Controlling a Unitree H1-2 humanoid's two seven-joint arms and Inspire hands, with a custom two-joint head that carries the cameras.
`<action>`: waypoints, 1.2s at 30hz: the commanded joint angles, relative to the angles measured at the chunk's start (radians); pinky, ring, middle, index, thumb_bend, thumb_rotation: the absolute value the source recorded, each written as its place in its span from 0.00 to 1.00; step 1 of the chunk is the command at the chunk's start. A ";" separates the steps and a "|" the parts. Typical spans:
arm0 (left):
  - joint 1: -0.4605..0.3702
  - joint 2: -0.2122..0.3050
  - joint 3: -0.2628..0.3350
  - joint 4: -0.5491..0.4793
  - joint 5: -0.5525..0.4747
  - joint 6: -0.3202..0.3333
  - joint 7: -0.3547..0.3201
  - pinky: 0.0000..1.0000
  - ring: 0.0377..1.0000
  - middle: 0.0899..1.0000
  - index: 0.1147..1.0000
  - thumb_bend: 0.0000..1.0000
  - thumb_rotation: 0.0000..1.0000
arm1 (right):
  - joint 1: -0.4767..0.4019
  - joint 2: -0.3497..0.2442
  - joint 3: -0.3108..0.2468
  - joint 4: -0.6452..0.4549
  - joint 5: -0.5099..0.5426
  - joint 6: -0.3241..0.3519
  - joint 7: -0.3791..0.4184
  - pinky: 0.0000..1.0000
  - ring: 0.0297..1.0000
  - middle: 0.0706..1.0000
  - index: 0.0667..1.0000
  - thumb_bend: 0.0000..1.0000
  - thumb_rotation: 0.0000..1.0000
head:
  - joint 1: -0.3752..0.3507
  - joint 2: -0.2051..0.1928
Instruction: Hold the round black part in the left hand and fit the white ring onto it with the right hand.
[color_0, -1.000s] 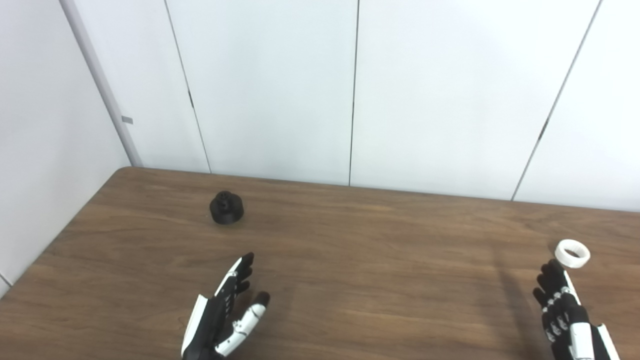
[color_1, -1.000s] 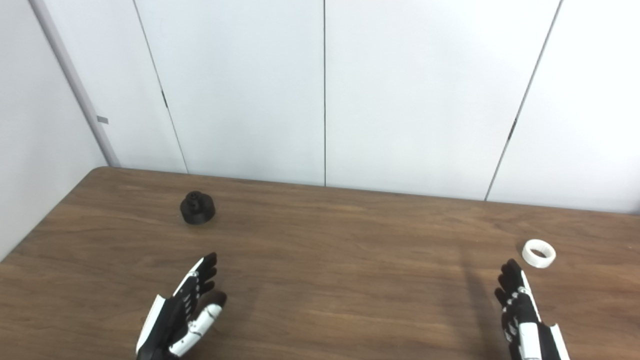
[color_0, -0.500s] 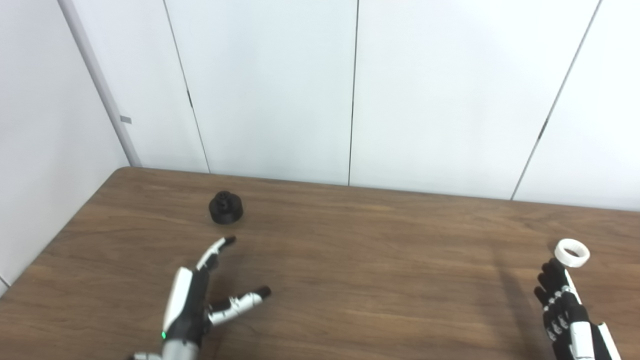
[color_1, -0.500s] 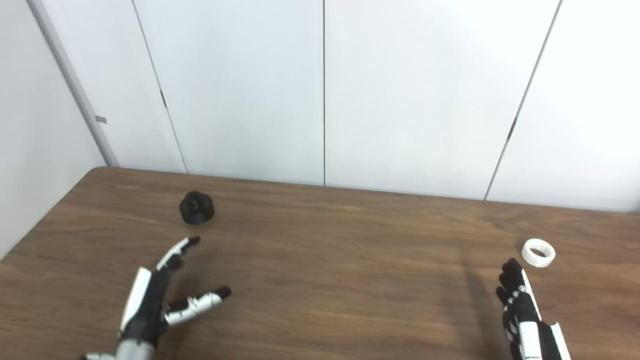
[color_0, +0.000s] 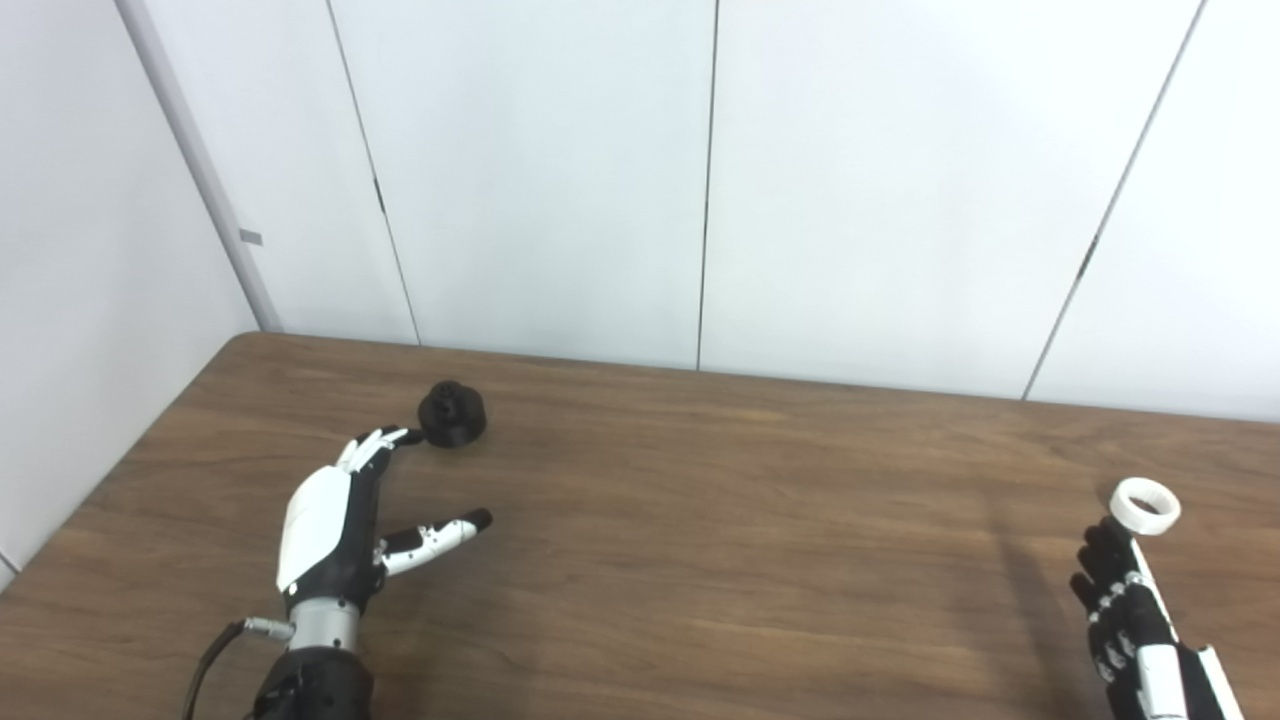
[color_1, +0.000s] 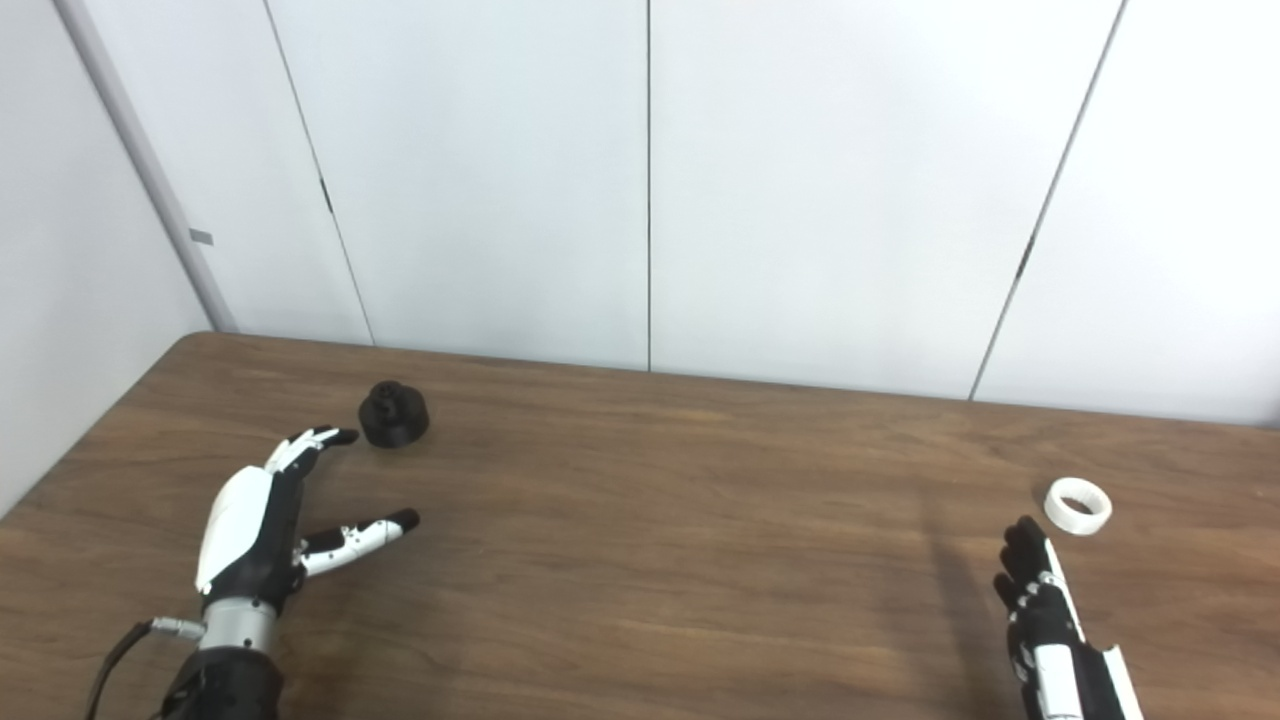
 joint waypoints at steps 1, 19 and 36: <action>-0.073 0.054 0.005 0.010 0.037 -0.007 0.040 0.95 0.96 0.91 0.79 0.92 0.37 | 0.085 0.031 0.008 0.161 0.010 -0.024 0.008 1.00 1.00 0.99 1.00 0.51 0.96 | 0.007 0.004; -0.270 0.147 -0.039 0.262 0.094 0.100 0.038 1.00 0.96 0.90 0.79 0.94 0.43 | 0.080 0.035 0.012 0.176 -0.015 -0.037 0.003 1.00 1.00 0.99 1.00 0.52 0.97 | 0.002 0.001; -0.430 0.196 -0.100 0.447 0.027 0.150 -0.039 1.00 0.99 0.93 0.81 0.98 0.44 | 0.091 0.043 0.014 0.165 -0.035 -0.040 -0.004 1.00 1.00 0.98 0.99 0.53 0.97 | -0.007 0.003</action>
